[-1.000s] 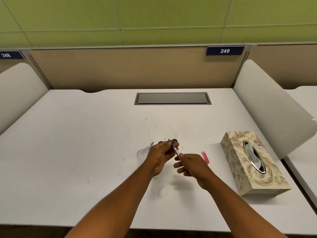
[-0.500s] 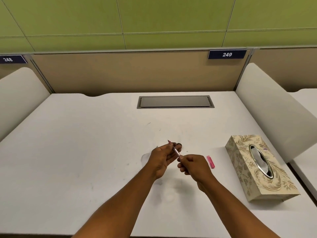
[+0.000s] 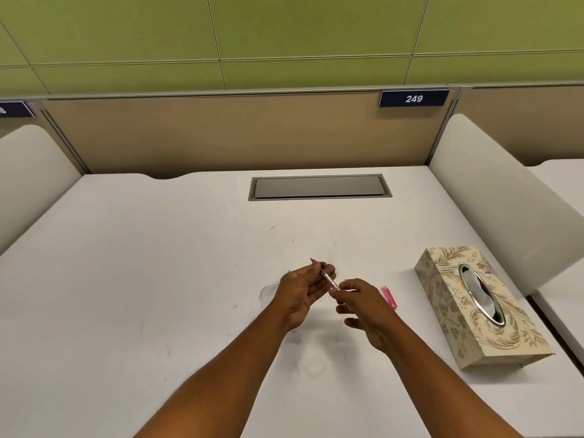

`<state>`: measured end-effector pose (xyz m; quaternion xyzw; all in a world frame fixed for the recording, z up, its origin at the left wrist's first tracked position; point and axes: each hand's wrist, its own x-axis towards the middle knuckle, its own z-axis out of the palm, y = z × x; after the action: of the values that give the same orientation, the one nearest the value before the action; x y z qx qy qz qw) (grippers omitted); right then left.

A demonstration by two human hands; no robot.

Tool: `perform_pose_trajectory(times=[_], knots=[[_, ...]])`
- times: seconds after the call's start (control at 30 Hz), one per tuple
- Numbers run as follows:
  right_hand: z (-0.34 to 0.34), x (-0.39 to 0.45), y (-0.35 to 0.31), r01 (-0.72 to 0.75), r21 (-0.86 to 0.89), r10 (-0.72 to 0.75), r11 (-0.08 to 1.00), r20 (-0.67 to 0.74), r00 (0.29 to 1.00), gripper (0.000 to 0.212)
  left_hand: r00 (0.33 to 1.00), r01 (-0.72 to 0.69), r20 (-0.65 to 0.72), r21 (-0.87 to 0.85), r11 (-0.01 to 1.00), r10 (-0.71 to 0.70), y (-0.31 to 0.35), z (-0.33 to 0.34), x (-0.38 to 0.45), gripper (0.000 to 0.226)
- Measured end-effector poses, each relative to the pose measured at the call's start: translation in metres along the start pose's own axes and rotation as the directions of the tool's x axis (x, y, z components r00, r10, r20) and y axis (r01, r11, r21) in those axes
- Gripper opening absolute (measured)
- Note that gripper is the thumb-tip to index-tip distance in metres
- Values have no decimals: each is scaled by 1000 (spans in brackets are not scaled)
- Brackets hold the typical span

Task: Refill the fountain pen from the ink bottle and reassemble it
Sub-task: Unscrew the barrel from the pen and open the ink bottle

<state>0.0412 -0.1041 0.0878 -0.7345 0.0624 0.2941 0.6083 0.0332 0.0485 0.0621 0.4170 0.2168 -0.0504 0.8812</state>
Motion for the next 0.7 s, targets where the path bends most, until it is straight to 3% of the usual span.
perform_pose_trajectory(times=[0.1, 0.27, 0.43, 0.63, 0.7], knots=[[-1, -1, -6, -69, 22, 68, 997, 50, 996, 31, 1000, 11, 3, -4, 1000, -11, 0, -1, 2, 18], [0, 2, -7, -62, 46, 59, 997, 49, 997, 14, 999, 16, 27, 12, 1000, -16, 1, 0, 5, 19], [0, 0, -15, -86, 22, 85, 996, 55, 995, 39, 1000, 20, 14, 11, 1000, -20, 4, 0, 11, 18], [-4, 5, -15, -57, 30, 57, 998, 5, 998, 17, 1000, 21, 10, 16, 1000, -21, 5, 3, 14, 19], [-7, 4, -17, -63, 48, 62, 997, 24, 998, 21, 1000, 20, 5, 10, 1000, -20, 6, 4, 15, 19]])
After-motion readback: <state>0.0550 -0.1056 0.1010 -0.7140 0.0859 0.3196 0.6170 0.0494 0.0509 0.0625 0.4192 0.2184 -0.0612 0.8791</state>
